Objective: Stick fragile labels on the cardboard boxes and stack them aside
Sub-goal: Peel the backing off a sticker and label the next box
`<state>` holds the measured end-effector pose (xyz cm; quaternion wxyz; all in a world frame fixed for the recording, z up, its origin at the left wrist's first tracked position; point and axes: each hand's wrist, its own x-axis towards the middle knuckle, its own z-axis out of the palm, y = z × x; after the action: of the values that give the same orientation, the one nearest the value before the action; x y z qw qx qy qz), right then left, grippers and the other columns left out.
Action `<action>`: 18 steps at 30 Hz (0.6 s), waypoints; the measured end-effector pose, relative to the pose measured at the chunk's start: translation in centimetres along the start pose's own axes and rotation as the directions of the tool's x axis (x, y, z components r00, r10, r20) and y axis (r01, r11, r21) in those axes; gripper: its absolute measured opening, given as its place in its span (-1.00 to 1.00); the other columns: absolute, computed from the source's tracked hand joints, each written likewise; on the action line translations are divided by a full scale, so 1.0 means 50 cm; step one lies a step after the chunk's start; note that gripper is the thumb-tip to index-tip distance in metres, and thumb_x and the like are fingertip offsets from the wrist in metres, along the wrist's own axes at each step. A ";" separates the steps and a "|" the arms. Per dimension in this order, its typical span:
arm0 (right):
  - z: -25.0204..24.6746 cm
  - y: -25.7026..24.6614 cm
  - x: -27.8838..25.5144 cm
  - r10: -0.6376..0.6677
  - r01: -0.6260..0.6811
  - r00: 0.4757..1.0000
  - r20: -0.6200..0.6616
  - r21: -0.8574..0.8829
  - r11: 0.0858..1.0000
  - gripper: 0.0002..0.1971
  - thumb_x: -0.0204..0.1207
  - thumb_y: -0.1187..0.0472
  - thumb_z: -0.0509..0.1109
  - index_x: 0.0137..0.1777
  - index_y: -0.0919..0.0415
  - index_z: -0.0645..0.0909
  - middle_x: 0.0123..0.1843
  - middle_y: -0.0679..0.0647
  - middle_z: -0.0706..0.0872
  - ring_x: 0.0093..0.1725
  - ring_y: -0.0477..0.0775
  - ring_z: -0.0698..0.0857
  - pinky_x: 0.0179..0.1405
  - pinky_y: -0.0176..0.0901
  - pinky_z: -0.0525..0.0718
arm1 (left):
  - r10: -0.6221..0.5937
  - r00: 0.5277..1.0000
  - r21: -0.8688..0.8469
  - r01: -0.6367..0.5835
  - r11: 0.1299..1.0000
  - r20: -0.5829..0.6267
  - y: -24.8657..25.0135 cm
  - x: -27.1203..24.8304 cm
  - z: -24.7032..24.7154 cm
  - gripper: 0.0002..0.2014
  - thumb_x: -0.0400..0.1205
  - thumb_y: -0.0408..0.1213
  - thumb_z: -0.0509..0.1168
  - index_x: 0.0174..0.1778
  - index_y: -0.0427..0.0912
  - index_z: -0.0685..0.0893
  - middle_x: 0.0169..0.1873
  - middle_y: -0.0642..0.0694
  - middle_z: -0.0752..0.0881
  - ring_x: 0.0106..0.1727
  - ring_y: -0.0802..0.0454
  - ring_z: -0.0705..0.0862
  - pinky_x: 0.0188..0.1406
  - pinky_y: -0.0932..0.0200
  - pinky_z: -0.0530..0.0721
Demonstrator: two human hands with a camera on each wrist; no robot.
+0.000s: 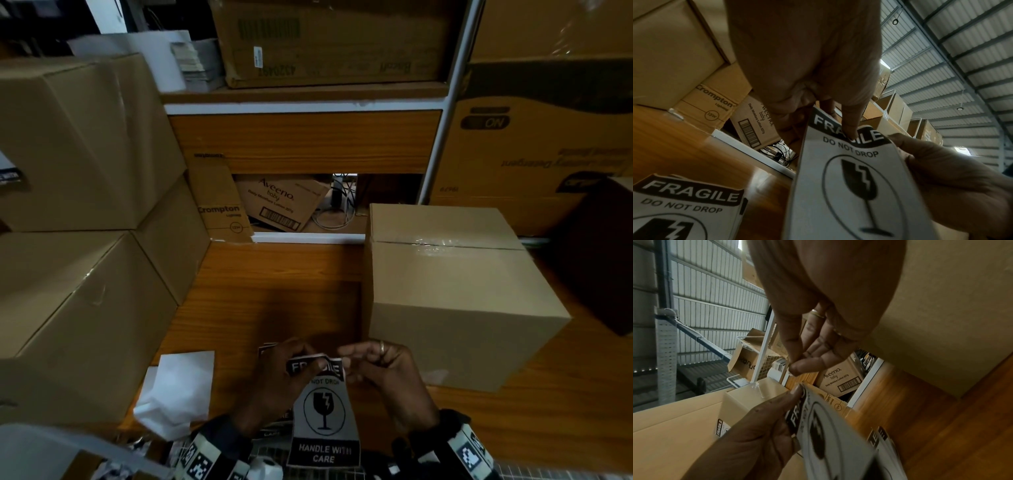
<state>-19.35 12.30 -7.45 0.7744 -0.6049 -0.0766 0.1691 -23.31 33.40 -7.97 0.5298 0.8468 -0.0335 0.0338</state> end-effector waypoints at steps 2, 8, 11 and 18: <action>0.000 -0.002 0.002 -0.007 0.007 1.000 -0.014 0.012 1.000 -0.84 0.51 0.54 0.51 -0.04 0.33 0.86 -0.13 0.42 0.85 -0.23 0.20 0.75 -0.19 -0.03 0.73 | -0.013 1.000 -0.008 0.013 1.000 -0.015 0.001 -0.001 0.004 -0.88 0.60 0.04 0.50 -0.06 0.14 0.74 -0.04 0.12 0.78 0.09 0.13 0.76 0.13 -0.10 0.75; 0.001 0.002 0.006 0.005 -0.002 0.999 -0.051 0.049 0.999 -0.88 0.47 0.57 0.54 -0.06 0.42 0.77 -0.16 0.48 0.82 -0.27 0.20 0.78 -0.23 -0.05 0.72 | 0.284 0.930 0.251 -0.225 0.942 -0.233 0.015 -0.002 0.014 -0.57 0.44 0.37 0.45 0.10 0.22 0.76 0.28 0.32 0.67 0.55 0.15 0.48 0.44 -0.02 0.47; 0.001 0.006 0.008 0.005 -0.002 0.999 -0.040 0.073 0.997 -0.83 0.45 0.58 0.55 -0.10 0.34 0.70 -0.14 0.55 0.80 -0.22 0.29 0.78 -0.21 -0.01 0.73 | 0.352 0.907 0.182 -0.315 0.932 -0.232 0.025 -0.005 0.025 -0.75 0.45 0.13 0.56 -0.03 0.12 0.86 0.19 0.29 0.73 0.44 0.08 0.59 0.29 -0.05 0.67; 0.009 -0.002 0.006 0.014 -0.009 0.999 -0.043 0.100 0.995 -0.77 0.37 0.46 0.66 -0.17 0.29 0.63 -0.22 0.48 0.79 -0.31 0.20 0.78 -0.29 -0.05 0.72 | 0.350 0.883 0.009 -0.366 0.931 -0.312 0.017 -0.013 0.036 -0.87 0.50 -0.08 0.58 -0.05 0.11 0.89 0.09 0.13 0.78 0.15 0.00 0.79 -0.01 -0.10 0.81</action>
<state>-19.20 12.78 -7.25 0.8043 -0.5692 -0.0475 0.1639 -23.99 31.41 -8.06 0.5341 0.7967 -0.1068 0.2618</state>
